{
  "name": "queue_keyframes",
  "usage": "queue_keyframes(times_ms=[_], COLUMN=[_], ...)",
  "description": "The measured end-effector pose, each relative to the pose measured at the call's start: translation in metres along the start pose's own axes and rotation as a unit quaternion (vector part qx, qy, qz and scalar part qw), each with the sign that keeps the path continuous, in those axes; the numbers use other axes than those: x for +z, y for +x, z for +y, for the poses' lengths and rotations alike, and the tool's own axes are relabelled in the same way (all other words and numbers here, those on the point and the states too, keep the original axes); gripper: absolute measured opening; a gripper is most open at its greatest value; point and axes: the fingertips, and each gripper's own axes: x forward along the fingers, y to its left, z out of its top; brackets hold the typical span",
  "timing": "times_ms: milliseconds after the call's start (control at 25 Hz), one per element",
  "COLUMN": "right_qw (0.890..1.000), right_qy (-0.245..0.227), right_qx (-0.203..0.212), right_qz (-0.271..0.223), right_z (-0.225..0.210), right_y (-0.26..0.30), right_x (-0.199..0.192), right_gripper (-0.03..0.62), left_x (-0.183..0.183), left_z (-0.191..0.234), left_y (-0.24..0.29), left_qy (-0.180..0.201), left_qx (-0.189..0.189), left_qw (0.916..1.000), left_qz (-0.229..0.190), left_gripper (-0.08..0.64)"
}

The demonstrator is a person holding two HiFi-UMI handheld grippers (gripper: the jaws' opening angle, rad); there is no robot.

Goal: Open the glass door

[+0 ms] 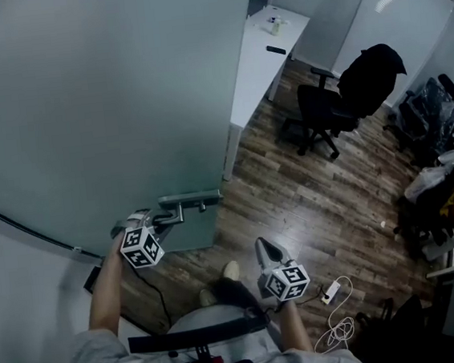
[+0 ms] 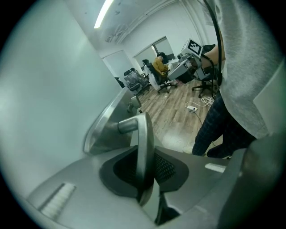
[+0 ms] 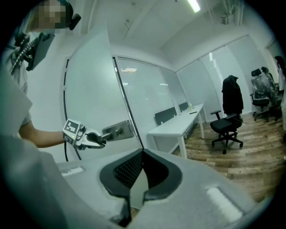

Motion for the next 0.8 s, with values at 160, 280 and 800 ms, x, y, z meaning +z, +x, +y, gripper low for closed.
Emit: queue_keyframes(times_ms=[160, 280, 800], right_qw=[1.0, 1.0, 1.0], right_qy=[-0.002, -0.002, 0.002], right_qx=[-0.002, -0.004, -0.002], right_qz=[-0.003, -0.004, -0.002], right_z=[0.004, 0.005, -0.01], right_y=[-0.009, -0.016, -0.05], right_x=[-0.001, -0.002, -0.009], right_gripper=[0.002, 0.002, 0.002], left_x=[0.002, 0.003, 0.002], left_z=[-0.013, -0.023, -0.062], left_y=[-0.006, -0.013, -0.038], left_qy=[0.006, 0.013, 0.023], left_qx=[-0.002, -0.007, -0.024], left_qw=[1.0, 0.9999, 0.9991], left_qz=[-0.002, 0.0, 0.025], left_gripper=[0.062, 0.061, 0.067])
